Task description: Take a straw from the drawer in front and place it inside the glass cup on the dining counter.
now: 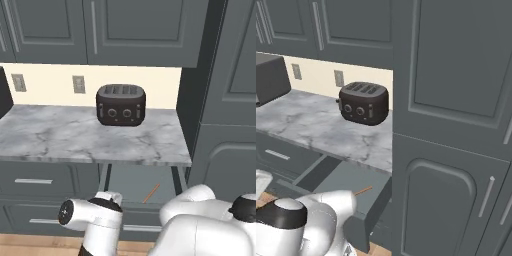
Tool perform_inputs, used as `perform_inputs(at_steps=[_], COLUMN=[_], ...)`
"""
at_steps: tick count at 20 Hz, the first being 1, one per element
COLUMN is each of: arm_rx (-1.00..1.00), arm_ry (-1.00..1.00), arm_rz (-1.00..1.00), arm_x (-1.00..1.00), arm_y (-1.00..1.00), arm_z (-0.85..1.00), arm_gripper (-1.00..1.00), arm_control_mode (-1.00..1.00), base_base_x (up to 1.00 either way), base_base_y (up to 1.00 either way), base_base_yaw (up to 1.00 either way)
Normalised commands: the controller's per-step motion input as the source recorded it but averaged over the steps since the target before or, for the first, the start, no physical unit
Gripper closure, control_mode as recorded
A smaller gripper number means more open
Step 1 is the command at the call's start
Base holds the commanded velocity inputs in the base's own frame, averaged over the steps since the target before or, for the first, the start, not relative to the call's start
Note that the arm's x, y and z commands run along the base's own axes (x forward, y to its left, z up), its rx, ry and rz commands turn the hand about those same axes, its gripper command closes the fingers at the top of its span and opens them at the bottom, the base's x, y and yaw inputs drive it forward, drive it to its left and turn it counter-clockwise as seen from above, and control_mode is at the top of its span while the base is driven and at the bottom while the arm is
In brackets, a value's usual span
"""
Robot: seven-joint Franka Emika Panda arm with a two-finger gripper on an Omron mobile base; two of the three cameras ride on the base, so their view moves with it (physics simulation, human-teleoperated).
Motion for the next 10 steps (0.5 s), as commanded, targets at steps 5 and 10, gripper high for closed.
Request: perform_inputs(at_steps=[5, 10], arm_rx=[0.12, 0.09], arm_ry=[0.00, 0.00], arm_rz=[-0.24, -0.17], arm_x=[0.45, 0.79], arm_y=[0.00, -0.13], arm_z=[1.00, 0.77], arm_gripper=[-1.00, -1.00], arm_control_mode=[-1.00, -1.00], base_base_x=[0.00, 0.00], base_base_y=[0.00, 0.00], base_base_yaw=[0.00, 0.00])
